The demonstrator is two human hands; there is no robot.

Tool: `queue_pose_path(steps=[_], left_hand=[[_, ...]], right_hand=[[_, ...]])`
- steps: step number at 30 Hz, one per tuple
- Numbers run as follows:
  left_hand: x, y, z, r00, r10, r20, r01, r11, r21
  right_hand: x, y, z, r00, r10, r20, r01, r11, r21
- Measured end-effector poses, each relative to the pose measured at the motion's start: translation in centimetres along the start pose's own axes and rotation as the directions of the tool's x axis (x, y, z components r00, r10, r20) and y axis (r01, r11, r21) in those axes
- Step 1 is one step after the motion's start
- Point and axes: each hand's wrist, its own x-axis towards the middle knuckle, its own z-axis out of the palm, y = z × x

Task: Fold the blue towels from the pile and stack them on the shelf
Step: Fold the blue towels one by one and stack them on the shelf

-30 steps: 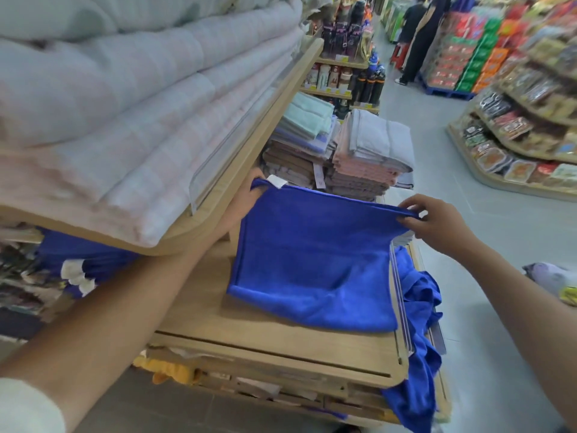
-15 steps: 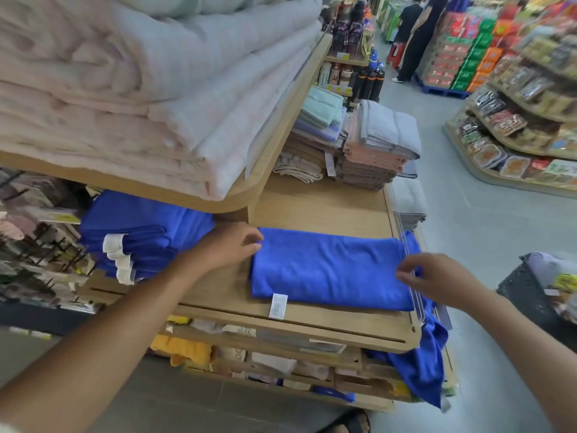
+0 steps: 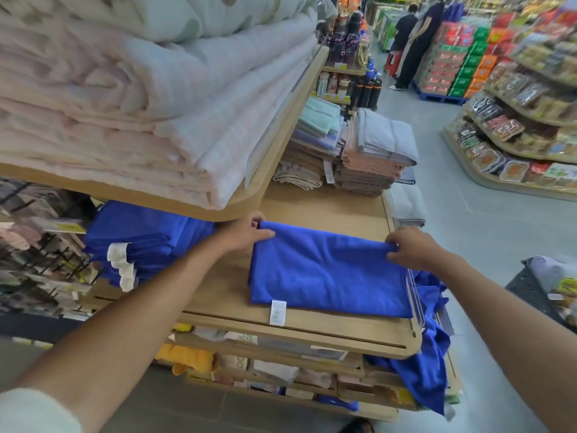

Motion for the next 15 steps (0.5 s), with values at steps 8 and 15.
queue_pose_path(steps=[8,15], left_hand=[[-6.0,1.4,-4.7,0.957,0.031,-0.289,-0.168,0.869,-0.465],[-7.5,0.7,-3.1,0.939,-0.021,-0.342,-0.132,0.899,-0.418]], right_hand=[[-7.5,0.7,-7.1,0.989,-0.118,-0.090,0.148,0.782,0.605],[-9.6,-1.2,-2.2,0.984,0.122,0.127,-0.158,0.292,0.943]])
